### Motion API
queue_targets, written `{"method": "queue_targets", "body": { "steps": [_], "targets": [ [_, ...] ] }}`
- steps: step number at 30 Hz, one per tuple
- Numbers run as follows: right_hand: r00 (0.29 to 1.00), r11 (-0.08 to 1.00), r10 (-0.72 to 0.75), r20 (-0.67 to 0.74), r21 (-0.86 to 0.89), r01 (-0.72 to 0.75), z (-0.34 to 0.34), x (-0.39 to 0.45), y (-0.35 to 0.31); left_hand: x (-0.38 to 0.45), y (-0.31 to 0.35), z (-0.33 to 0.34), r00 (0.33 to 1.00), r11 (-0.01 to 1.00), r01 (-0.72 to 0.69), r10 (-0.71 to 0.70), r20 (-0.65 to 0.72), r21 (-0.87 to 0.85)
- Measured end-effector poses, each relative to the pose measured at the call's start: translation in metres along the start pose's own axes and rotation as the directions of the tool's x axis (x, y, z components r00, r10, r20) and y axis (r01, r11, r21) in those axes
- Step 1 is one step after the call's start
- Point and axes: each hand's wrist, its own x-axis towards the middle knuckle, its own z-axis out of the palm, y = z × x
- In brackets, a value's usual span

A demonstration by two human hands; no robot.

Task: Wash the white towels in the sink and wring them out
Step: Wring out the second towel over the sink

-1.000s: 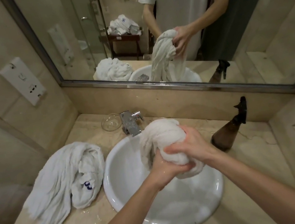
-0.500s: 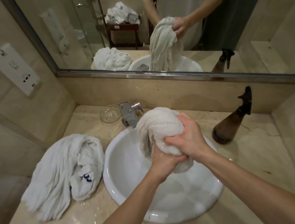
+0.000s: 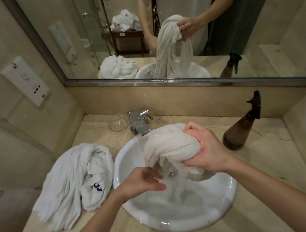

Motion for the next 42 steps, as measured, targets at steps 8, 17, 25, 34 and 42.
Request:
{"method": "queue_targets", "body": {
  "steps": [8, 17, 25, 34, 42],
  "targets": [
    [0.994, 0.991, -0.110, 0.017, 0.076, 0.108, -0.012, 0.013, -0.033, 0.025, -0.019, 0.007, 0.944, 0.991, -0.068, 0.101, -0.315, 0.114],
    [0.982, 0.962, 0.035, -0.187, 0.271, 0.018, -0.001, 0.003, 0.002, 0.017, 0.004, 0.011, 0.970, 0.780, -0.160, 0.011, -0.243, -0.604],
    [0.942, 0.779, 0.324, 0.093, 0.538, -0.321, 0.024, -0.013, 0.021, 0.017, 0.027, 0.018, 0.980, 0.672, -0.192, 0.086, -0.182, -0.715],
    [0.716, 0.852, 0.476, -0.511, 0.469, -0.232, 0.106, -0.012, 0.008, 0.024, 0.068, 0.036, 0.864, 0.805, -0.413, 0.198, -0.462, -0.427],
    [0.681, 0.882, 0.439, -0.585, 0.426, -0.202, 0.103, 0.004, 0.019, 0.029, 0.078, 0.038, 0.806, 0.732, -0.427, 0.042, -0.590, -0.531]
  ]
}}
